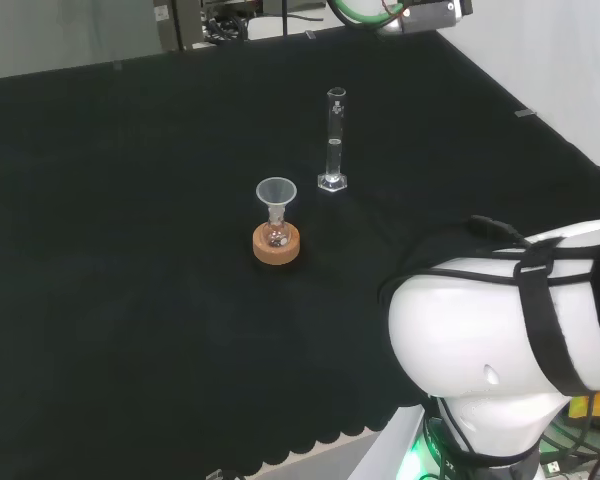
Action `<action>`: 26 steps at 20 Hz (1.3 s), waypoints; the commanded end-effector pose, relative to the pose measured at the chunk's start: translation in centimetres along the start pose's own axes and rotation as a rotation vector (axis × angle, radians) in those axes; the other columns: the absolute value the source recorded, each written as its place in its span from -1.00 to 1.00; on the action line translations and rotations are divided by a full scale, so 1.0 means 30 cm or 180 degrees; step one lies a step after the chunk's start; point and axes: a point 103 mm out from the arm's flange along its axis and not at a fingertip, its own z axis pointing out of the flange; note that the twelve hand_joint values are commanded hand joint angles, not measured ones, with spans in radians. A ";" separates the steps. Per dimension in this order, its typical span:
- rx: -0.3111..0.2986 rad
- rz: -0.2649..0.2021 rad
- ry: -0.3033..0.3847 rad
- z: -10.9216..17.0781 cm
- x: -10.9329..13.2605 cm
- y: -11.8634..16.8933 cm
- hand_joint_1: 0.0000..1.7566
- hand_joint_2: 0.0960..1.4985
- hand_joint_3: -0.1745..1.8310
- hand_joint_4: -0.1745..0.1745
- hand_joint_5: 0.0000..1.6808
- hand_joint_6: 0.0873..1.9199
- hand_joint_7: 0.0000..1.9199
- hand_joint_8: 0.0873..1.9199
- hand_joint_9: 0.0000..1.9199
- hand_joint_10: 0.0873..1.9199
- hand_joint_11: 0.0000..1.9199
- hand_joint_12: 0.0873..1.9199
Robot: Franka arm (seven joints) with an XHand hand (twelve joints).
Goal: Pick up the graduated cylinder.
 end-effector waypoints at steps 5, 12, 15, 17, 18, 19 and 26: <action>-0.0145 0.0051 0.0233 0.258 -0.233 0.294 -0.91 0.69 -0.70 -0.11 -0.61 -1.00 -0.84 -0.47 -0.60 -0.44 -0.77 0.38; -0.0062 0.0117 0.0403 0.436 -0.353 0.492 -0.80 0.65 -0.71 -0.19 -0.56 -1.00 -0.79 -0.44 -0.56 -0.42 -0.76 0.38; -0.0100 0.0109 0.0498 0.496 -0.382 0.541 -0.76 0.63 -0.71 -0.22 -0.56 -1.00 -0.79 -0.43 -0.55 -0.41 -0.76 0.38; -0.0096 0.0100 0.0567 0.532 -0.393 0.570 -0.74 0.62 -0.71 -0.24 -0.56 -1.00 -0.78 -0.42 -0.55 -0.41 -0.75 0.38; -0.0089 0.0099 0.0600 0.550 -0.396 0.583 -0.72 0.61 -0.71 -0.24 -0.56 -1.00 -0.78 -0.42 -0.54 -0.41 -0.74 0.38; -0.0070 0.0099 0.0626 0.571 -0.399 0.597 -0.71 0.60 -0.72 -0.25 -0.57 -1.00 -0.79 -0.42 -0.54 -0.41 -0.74 0.38; -0.0181 0.0050 0.0840 0.691 -0.419 0.644 -0.67 0.56 -0.72 -0.26 -0.61 -1.00 -0.82 -0.41 -0.51 -0.41 -0.67 0.36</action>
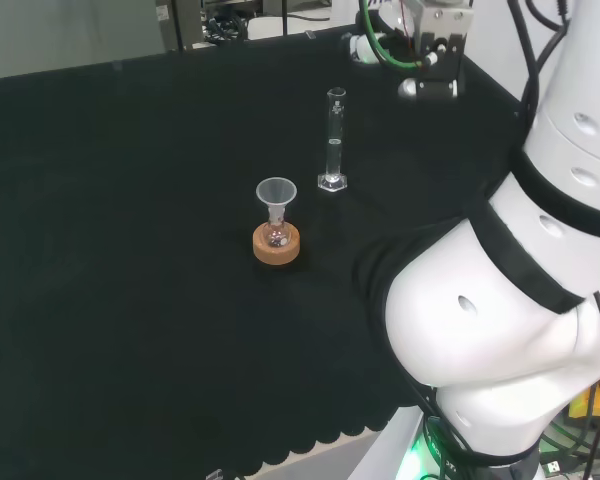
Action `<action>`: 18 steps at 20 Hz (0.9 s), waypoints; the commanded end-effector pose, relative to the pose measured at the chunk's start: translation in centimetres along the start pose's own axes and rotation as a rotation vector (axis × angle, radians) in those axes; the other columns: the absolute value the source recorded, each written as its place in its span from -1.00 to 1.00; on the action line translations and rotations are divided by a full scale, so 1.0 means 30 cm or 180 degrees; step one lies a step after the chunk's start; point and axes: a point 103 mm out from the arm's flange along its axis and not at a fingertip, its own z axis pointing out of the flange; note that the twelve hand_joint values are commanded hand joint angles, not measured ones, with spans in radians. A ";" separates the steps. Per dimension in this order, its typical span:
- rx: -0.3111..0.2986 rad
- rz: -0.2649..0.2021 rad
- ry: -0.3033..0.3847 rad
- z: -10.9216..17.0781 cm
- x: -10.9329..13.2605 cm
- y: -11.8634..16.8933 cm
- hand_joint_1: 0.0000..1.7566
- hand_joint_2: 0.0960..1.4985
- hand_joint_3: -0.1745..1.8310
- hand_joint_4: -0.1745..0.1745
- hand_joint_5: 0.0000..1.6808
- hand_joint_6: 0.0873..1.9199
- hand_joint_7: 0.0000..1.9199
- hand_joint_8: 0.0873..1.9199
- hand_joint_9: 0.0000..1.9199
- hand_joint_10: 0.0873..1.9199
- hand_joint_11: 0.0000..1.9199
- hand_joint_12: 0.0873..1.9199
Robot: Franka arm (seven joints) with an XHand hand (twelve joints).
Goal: Pick up the graduated cylinder.
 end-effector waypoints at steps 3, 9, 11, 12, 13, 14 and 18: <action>-0.0350 -0.0078 0.0370 0.102 -0.105 0.115 -0.68 0.53 -0.72 -0.25 -0.61 -1.00 -0.78 -0.38 -0.47 -0.40 -0.62 0.35; -0.0303 -0.0144 0.0508 0.191 -0.127 0.110 -0.67 0.46 -0.72 -0.18 -0.55 -1.00 -0.66 -0.34 -0.34 -0.41 -0.49 0.33; -0.0267 -0.0136 0.0532 0.221 -0.137 0.105 -0.66 0.45 -0.72 -0.16 -0.53 -1.00 -0.62 -0.34 -0.31 -0.42 -0.46 0.31; -0.0249 -0.0134 0.0540 0.234 -0.142 0.103 -0.66 0.44 -0.72 -0.15 -0.53 -1.00 -0.61 -0.34 -0.30 -0.43 -0.45 0.31; -0.0243 -0.0132 0.0568 0.246 -0.149 0.100 -0.65 0.44 -0.72 -0.15 -0.52 -1.00 -0.60 -0.33 -0.29 -0.43 -0.44 0.31; -0.0259 -0.0135 0.0612 0.255 -0.154 0.098 -0.65 0.44 -0.72 -0.15 -0.52 -1.00 -0.59 -0.33 -0.29 -0.43 -0.43 0.31; -0.0413 -0.0262 0.0901 0.285 -0.170 0.086 -0.54 0.39 -0.73 -0.14 -0.50 -1.00 -0.56 -0.33 -0.27 -0.44 -0.39 0.31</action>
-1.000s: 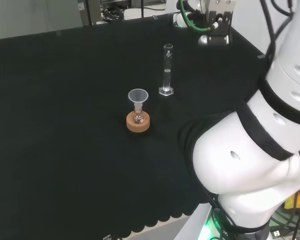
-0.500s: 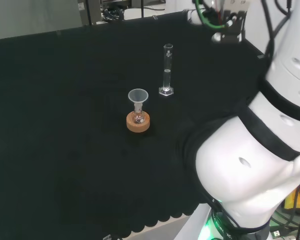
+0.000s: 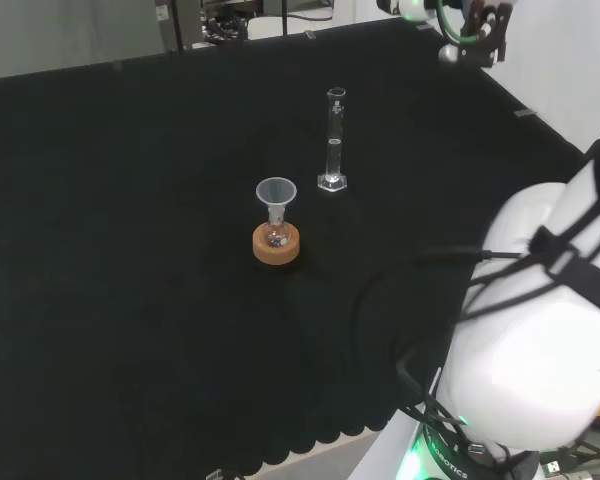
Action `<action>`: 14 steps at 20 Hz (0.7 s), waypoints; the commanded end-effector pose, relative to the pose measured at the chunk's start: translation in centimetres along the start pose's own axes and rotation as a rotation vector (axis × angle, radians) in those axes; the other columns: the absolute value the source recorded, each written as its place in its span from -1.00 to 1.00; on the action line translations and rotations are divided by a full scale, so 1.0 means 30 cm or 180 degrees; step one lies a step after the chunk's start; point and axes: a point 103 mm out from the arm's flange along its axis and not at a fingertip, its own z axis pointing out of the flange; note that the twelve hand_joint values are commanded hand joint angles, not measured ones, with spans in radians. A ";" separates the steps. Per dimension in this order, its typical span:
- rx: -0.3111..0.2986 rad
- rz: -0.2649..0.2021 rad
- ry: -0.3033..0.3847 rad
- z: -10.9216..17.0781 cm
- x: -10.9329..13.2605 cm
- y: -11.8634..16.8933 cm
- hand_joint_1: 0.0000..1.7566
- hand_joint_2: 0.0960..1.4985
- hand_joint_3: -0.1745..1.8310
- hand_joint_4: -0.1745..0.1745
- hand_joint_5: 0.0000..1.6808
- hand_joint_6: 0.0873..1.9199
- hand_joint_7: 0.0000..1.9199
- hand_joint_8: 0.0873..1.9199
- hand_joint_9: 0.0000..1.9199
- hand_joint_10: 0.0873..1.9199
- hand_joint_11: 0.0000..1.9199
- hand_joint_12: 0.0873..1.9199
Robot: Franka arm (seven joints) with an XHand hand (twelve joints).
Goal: Pick up the graduated cylinder.
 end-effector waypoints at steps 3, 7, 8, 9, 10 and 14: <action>0.0115 -0.0256 0.0964 0.493 -0.035 -0.059 -0.43 0.35 -0.73 -0.13 -0.48 -1.00 -0.53 -0.34 -0.23 -0.47 -0.37 0.29; 0.0070 -0.0383 0.1274 0.518 -0.038 -0.071 -0.37 0.32 -0.73 -0.12 -0.46 -1.00 -0.52 -0.35 -0.22 -0.49 -0.37 0.28; 0.0041 -0.0407 0.1355 0.525 -0.038 -0.073 -0.36 0.32 -0.73 -0.12 -0.46 -1.00 -0.52 -0.36 -0.23 -0.49 -0.38 0.28; 0.0014 -0.0446 0.1413 0.531 -0.038 -0.075 -0.36 0.31 -0.73 -0.11 -0.45 -1.00 -0.52 -0.36 -0.24 -0.50 -0.39 0.28; -0.0020 -0.0484 0.1450 0.536 -0.039 -0.078 -0.36 0.31 -0.73 -0.11 -0.45 -1.00 -0.53 -0.36 -0.25 -0.50 -0.40 0.28; 0.0031 -0.0619 0.1587 0.563 -0.042 -0.083 -0.34 0.29 -0.72 -0.10 -0.45 -1.00 -0.57 -0.39 -0.31 -0.51 -0.47 0.30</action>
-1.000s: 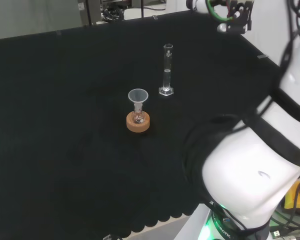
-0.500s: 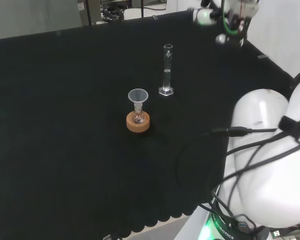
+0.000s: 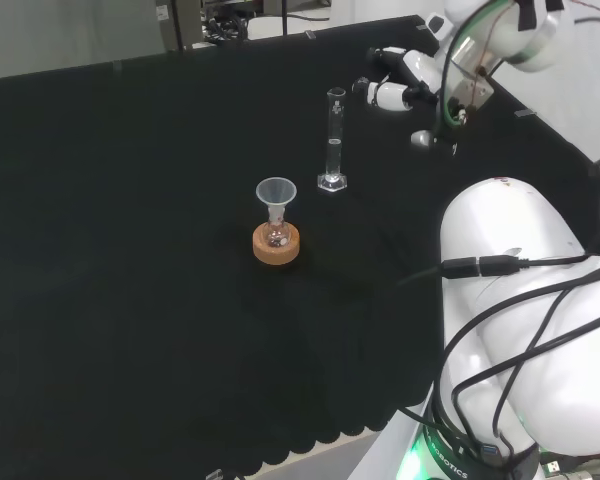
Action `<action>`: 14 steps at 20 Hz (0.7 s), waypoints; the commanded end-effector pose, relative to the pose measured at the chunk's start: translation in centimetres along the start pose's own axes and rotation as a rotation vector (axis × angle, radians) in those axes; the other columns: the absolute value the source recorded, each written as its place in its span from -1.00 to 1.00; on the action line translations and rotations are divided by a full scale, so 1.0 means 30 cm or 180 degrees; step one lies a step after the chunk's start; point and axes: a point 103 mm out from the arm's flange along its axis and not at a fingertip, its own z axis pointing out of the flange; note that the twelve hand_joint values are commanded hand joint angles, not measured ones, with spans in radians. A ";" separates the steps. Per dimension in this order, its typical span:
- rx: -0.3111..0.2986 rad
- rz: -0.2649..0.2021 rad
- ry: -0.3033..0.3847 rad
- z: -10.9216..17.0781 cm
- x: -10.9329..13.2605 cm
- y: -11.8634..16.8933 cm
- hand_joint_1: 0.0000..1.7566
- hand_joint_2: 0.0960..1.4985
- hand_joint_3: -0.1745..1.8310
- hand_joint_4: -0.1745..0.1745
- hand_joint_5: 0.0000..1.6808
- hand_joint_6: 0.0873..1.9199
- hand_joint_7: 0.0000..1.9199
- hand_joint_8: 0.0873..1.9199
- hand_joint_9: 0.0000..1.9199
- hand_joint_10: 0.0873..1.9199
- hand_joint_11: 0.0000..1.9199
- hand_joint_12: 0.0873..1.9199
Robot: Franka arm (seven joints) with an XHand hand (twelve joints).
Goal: Pick up the graduated cylinder.
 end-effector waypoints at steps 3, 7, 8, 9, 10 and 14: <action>-0.0117 -0.0390 0.0538 0.094 -0.075 -0.024 -0.31 0.26 -0.71 -0.08 -0.47 -1.00 -0.61 -0.40 -0.37 -0.51 -0.55 0.33; -0.0111 -0.0423 0.0660 0.143 -0.085 -0.027 -0.11 0.23 -0.71 -0.06 -0.46 -1.00 -0.61 -0.40 -0.39 -0.50 -0.59 0.33; -0.0100 -0.0435 0.0700 0.157 -0.087 -0.026 -0.08 0.22 -0.71 -0.06 -0.45 -1.00 -0.61 -0.40 -0.38 -0.50 -0.59 0.33; -0.0082 -0.0454 0.0728 0.170 -0.088 -0.024 -0.06 0.22 -0.71 -0.06 -0.43 -1.00 -0.60 -0.39 -0.37 -0.49 -0.59 0.34; -0.0069 -0.0472 0.0754 0.182 -0.088 -0.021 -0.04 0.22 -0.70 -0.06 -0.42 -1.00 -0.59 -0.39 -0.37 -0.49 -0.59 0.34; -0.0073 -0.0514 0.0885 0.225 -0.088 -0.005 -0.02 0.08 -0.51 -0.06 -0.40 -1.00 -0.55 -0.43 -0.31 -0.53 -0.55 0.31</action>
